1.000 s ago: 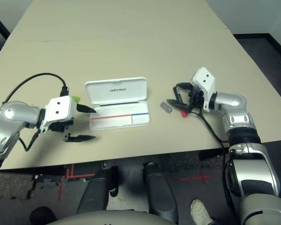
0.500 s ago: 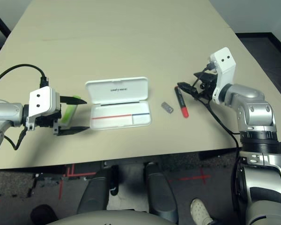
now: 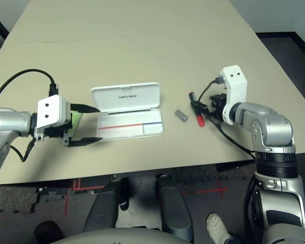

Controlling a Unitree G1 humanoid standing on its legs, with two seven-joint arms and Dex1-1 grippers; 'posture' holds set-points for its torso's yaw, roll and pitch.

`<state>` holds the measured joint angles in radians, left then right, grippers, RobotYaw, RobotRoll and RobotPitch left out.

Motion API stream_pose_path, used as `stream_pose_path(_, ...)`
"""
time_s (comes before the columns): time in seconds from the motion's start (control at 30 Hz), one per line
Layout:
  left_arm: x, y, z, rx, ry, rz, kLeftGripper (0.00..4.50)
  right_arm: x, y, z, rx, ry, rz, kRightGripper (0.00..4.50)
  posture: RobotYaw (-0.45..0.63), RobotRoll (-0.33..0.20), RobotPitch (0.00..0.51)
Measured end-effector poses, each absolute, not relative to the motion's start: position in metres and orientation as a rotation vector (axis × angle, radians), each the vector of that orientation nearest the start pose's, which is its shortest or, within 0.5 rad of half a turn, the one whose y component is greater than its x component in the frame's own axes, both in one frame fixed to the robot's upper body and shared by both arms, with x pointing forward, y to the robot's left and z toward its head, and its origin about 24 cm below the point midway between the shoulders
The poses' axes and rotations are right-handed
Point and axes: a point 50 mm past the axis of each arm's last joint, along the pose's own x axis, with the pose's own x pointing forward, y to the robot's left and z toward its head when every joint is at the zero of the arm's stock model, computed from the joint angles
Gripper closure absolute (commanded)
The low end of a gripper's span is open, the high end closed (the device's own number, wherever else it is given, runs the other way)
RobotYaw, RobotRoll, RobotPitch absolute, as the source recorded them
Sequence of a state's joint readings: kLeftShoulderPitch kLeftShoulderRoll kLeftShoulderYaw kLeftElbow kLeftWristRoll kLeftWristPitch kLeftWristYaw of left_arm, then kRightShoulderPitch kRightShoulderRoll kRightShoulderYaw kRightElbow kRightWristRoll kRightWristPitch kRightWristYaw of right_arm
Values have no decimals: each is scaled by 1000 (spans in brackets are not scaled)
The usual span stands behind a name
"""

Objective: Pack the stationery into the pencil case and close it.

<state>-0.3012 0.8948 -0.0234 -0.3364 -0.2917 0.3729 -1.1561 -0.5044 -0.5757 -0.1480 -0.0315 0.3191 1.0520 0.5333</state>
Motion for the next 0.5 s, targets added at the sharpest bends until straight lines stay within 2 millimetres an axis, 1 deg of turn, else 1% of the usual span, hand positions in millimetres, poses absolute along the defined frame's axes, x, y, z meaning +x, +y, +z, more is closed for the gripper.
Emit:
stream_pose_path(0.2, 249, 199, 178, 688, 179, -1185, 17, 314, -219, 146, -17, 528, 371, 0, 35, 0, 225)
stream_pose_path(0.37, 248, 198, 177, 685, 184, -1177, 17, 316, -213, 150, -4, 572, 349, 0, 49, 0, 226)
stream_pose_path(0.5, 245, 196, 177, 691, 176, -1179, 17, 315, -213, 152, -13, 612, 337, 0, 51, 0, 227)
